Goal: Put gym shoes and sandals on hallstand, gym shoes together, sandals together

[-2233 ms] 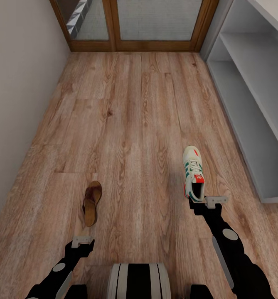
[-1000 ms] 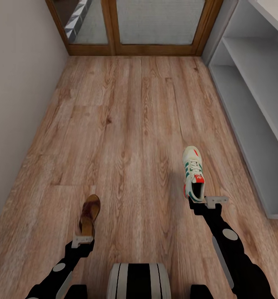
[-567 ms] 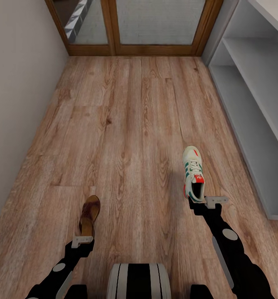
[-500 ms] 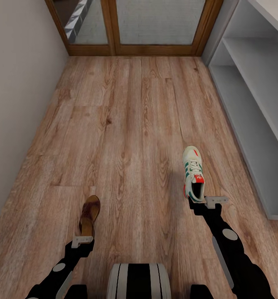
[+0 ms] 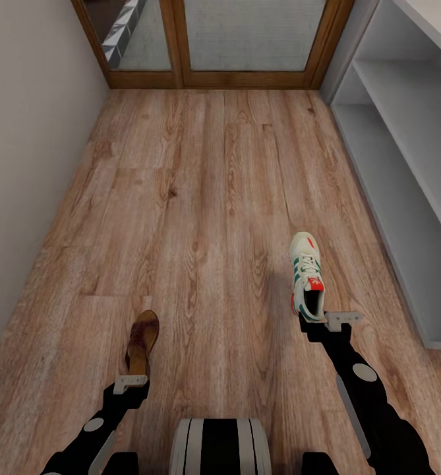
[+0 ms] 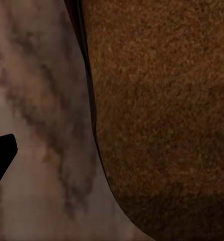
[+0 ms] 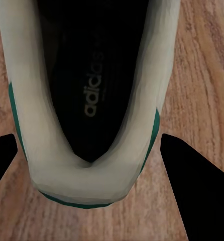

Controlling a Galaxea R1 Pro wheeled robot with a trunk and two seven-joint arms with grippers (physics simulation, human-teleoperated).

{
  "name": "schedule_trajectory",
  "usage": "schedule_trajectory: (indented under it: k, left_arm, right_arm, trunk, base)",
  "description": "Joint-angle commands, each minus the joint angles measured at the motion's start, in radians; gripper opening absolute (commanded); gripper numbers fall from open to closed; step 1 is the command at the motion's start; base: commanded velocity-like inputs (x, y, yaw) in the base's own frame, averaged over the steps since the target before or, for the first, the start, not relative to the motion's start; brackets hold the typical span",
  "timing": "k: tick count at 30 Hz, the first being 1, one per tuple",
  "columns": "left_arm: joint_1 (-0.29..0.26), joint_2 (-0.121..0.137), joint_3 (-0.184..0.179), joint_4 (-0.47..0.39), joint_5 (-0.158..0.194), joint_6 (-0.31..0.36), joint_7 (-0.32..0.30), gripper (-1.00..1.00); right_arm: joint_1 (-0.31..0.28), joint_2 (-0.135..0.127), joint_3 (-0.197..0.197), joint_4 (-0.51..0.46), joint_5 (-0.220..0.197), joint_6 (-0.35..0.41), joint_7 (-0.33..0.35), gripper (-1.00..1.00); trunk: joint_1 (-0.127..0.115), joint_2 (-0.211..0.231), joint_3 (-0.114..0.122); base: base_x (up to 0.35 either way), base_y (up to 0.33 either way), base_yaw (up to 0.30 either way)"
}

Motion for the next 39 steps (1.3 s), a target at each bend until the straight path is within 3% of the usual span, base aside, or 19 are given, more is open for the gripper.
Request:
schedule_trajectory:
  k: [1,19,20,39]
  left_arm:
    - [-0.001,-0.001,0.006,0.001,-0.001,-0.003,-0.005,1.0]
    - [0.0,-0.002,0.005,0.002,-0.003,-0.002,-0.005,1.0]
    - [0.0,-0.001,0.005,0.001,-0.003,-0.002,-0.005,-1.0]
    - [0.0,0.001,0.009,-0.001,0.0,-0.003,-0.004,-1.0]
  right_arm:
    - [0.0,0.0,0.0,-0.001,0.005,0.006,0.001,-1.0]
    - [0.0,0.001,0.0,-0.001,0.005,0.006,0.001,-1.0]
    - [0.0,0.0,0.0,-0.001,0.005,0.006,0.001,-1.0]
    - [0.0,0.001,0.0,-0.001,0.006,0.006,0.001,-1.0]
  trunk:
    - [0.0,0.0,0.0]
    - [0.0,0.0,0.0]
    - [0.0,0.0,0.0]
    - [0.0,0.0,0.0]
  base:
    - [0.0,0.0,0.0]
    - [0.033,0.0,0.0]
    - [0.005,0.0,0.0]
    - [0.0,0.0,0.0]
